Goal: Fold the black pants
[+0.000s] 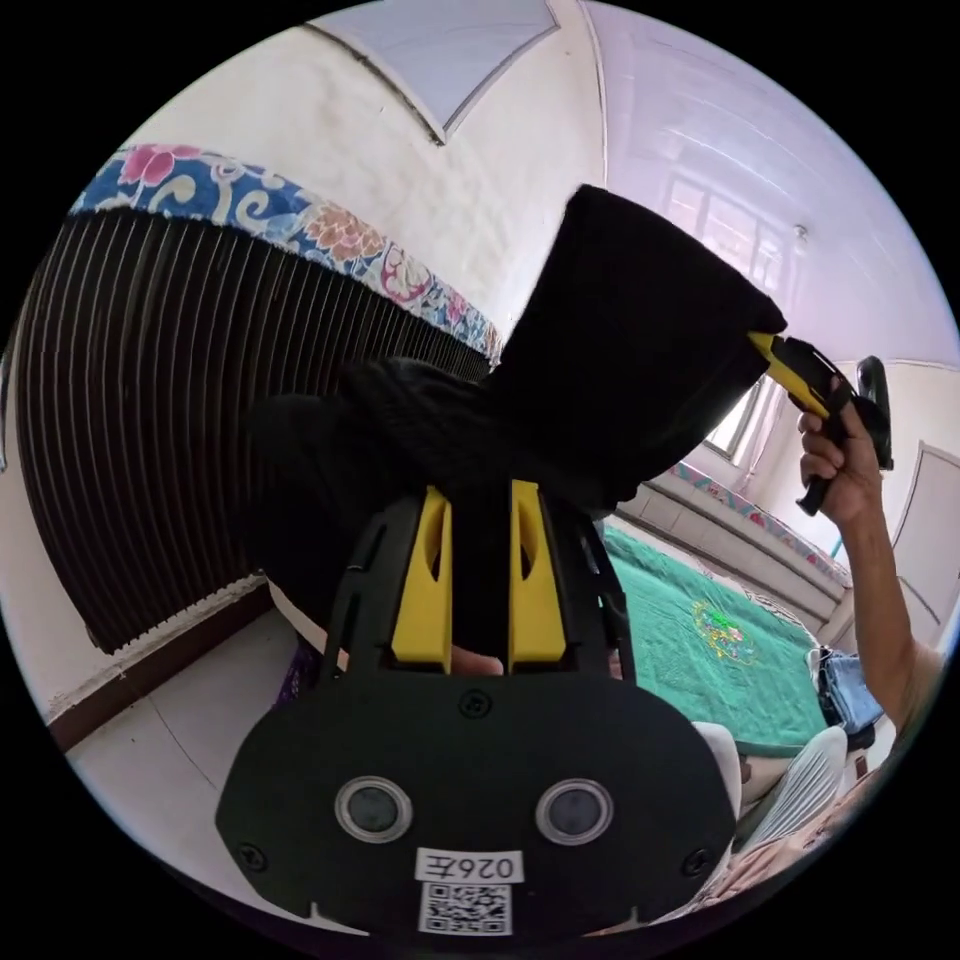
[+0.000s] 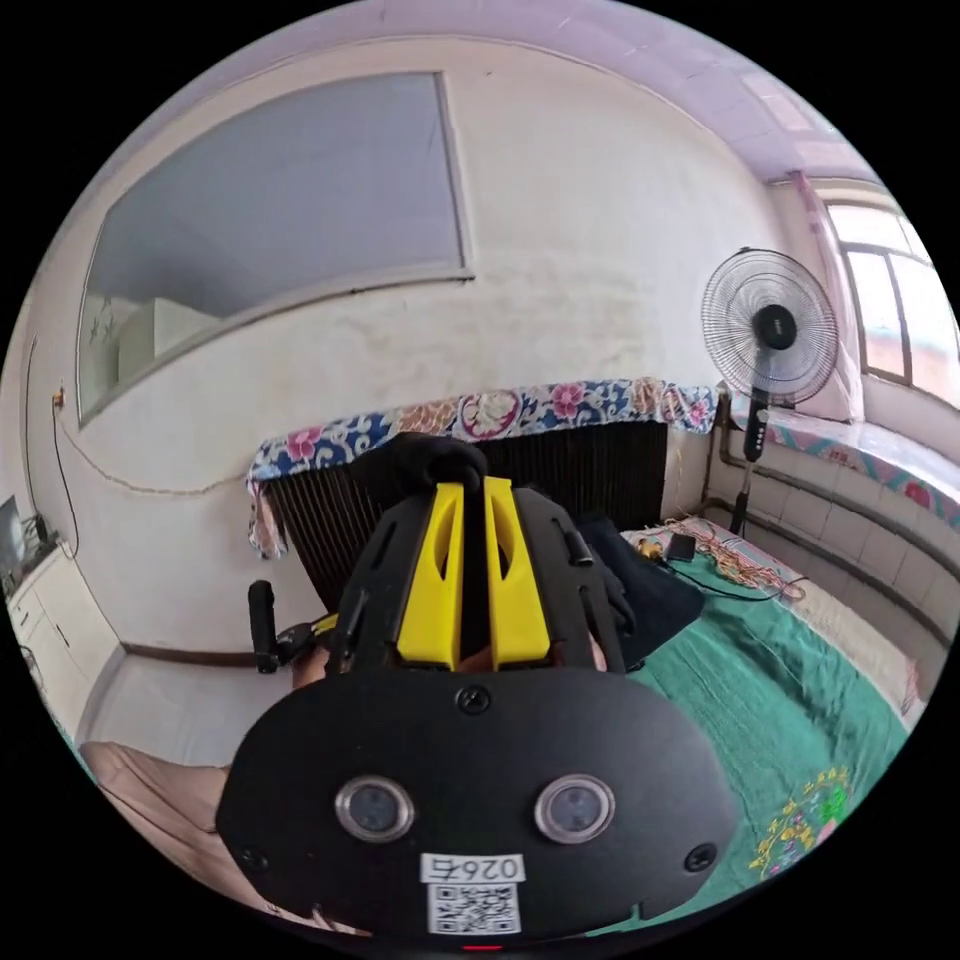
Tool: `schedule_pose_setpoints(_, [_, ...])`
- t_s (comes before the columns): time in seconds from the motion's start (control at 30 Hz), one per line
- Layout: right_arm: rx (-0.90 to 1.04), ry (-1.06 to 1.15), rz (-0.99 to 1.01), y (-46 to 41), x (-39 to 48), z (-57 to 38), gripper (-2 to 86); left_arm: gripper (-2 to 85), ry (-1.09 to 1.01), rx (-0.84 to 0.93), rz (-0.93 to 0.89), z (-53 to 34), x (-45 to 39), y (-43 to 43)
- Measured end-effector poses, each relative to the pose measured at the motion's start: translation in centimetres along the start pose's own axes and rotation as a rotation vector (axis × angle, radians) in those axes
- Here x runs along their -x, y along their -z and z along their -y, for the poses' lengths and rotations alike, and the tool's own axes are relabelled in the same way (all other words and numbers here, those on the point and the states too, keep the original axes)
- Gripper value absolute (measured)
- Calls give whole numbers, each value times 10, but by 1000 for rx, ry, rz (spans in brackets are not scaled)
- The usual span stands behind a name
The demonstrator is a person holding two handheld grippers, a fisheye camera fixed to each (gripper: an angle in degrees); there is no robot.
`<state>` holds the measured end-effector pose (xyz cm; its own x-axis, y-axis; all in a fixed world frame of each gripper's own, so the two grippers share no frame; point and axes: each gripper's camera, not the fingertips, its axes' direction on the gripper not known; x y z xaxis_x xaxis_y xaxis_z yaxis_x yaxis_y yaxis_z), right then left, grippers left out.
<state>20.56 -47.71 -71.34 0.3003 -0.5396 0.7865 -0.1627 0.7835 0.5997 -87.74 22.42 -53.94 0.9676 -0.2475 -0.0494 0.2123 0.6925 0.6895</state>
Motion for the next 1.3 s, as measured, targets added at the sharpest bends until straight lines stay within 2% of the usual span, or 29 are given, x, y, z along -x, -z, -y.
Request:
schedule_pose_setpoints(0.07, [-62,-51,8,39,-26,-8,-9,59,-37,-47,2,-4,-19,4])
schedule_pose_setpoints(0.17, [-170,-112,41,111,-64,-28,-10,44,-62,-159,-93,-11,-48,16])
schedule_pose_setpoints(0.37, [-391,-226,118,283,-127,-105,-10,24,-176,-286,-403,-9,-127,15])
schedule_pose_setpoints(0.47, [-484,-273,25,368,-153,-162,-10,18,-218,-231,-631,-5,-178,-28])
schedule_pose_setpoints(0.53, [-487,-309,-135,419,-174,-208,-10,15,-228,-124,-764,-5,-226,-90])
schedule_pose_setpoints(0.63, [-436,-424,-295,458,-209,-263,-11,14,-190,-8,-879,-7,-288,-182])
schedule_pose_setpoints(0.73, [-469,-567,-332,490,-247,-314,-11,15,-153,46,-996,2,-357,-263])
schedule_pose_setpoints(0.87, [-545,-631,-370,525,-273,-367,-9,25,-244,30,-1012,2,-430,-317])
schedule_pose_setpoints(0.93, [-477,-655,-530,536,-290,-400,-5,45,-278,111,-991,-22,-456,-363])
schedule_pose_setpoints(0.97, [-449,-679,-583,537,-296,-409,-5,51,-277,149,-959,-32,-460,-377])
schedule_pose_setpoints(1.03, [-366,-838,-781,542,-329,-456,-9,88,-220,330,-762,-82,-465,-439])
schedule_pose_setpoints(1.07, [-370,-877,-811,545,-336,-469,-9,93,-192,377,-708,-95,-464,-456])
schedule_pose_setpoints(1.13, [-489,-964,-796,556,-358,-515,-11,101,-74,517,-615,-136,-455,-509])
schedule_pose_setpoints(1.2, [-512,-972,-751,555,-374,-529,-11,102,22,554,-656,-154,-451,-538])
schedule_pose_setpoints(1.3, [-359,-877,-737,528,-397,-514,-9,108,71,534,-635,-163,-466,-569])
